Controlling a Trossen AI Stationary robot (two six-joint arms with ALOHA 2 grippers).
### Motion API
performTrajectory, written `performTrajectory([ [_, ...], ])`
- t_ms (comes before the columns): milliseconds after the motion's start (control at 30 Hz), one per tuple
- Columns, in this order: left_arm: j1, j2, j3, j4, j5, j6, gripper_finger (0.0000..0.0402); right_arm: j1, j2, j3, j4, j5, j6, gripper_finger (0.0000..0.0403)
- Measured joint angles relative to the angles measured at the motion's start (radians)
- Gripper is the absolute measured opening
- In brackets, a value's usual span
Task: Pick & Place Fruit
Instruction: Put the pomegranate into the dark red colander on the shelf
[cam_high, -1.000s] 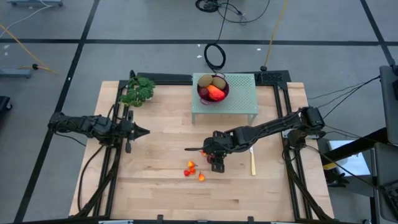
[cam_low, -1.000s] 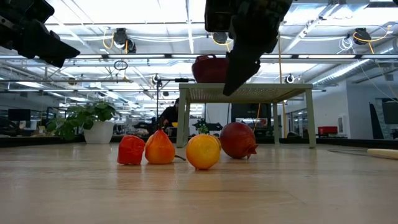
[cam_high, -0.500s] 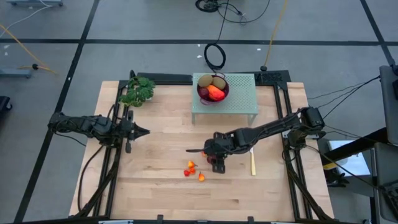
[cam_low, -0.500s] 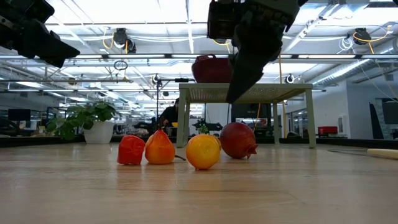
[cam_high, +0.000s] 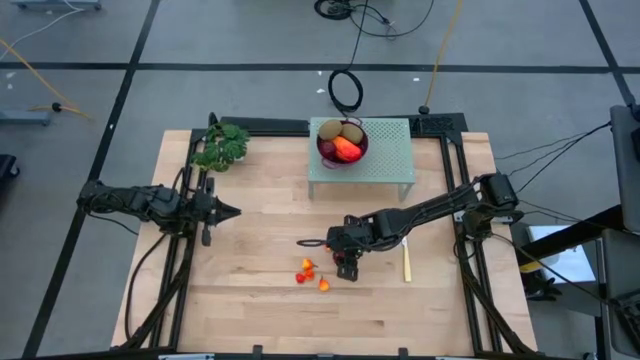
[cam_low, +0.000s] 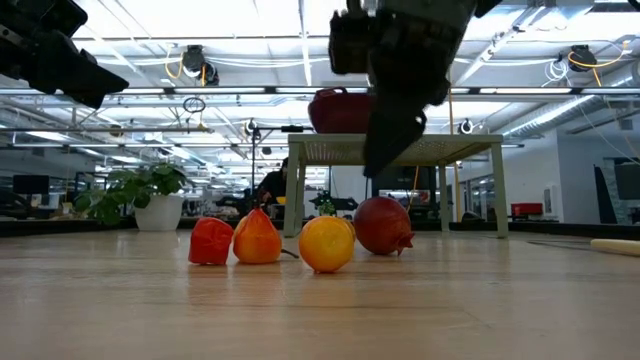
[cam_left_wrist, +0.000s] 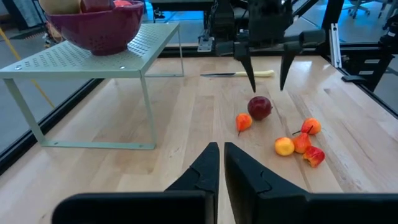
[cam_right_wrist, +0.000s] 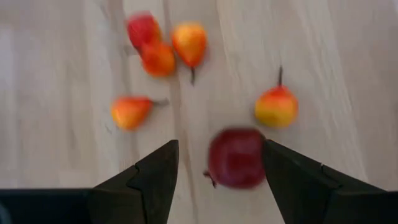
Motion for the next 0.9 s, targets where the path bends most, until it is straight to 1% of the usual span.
performTrajectory([
  [167,0.000,0.000,0.000,0.001,0.000,0.003,0.0020,-0.007,0.007,-0.003,-0.019,0.042,0.032,0.0224],
  [233,0.000,0.000,0.000,0.000,0.001,0.005,0.0013,-0.008,0.002,0.003,0.005,0.056,0.031,0.0224],
  [367,0.000,0.000,0.000,-0.001,0.001,0.005,0.0002,-0.005,0.005,-0.001,-0.029,0.053,0.022,0.0224],
  [567,0.000,0.000,0.000,0.000,0.000,0.004,0.0018,-0.007,0.004,0.001,-0.020,0.092,0.020,0.0224],
  [700,0.000,0.000,0.000,0.000,0.000,0.005,0.0027,-0.006,0.004,0.001,-0.023,0.080,0.024,0.0224],
  [900,0.000,0.000,0.000,0.000,0.000,0.005,0.0017,-0.006,0.004,0.001,-0.037,0.084,0.112,0.0224],
])
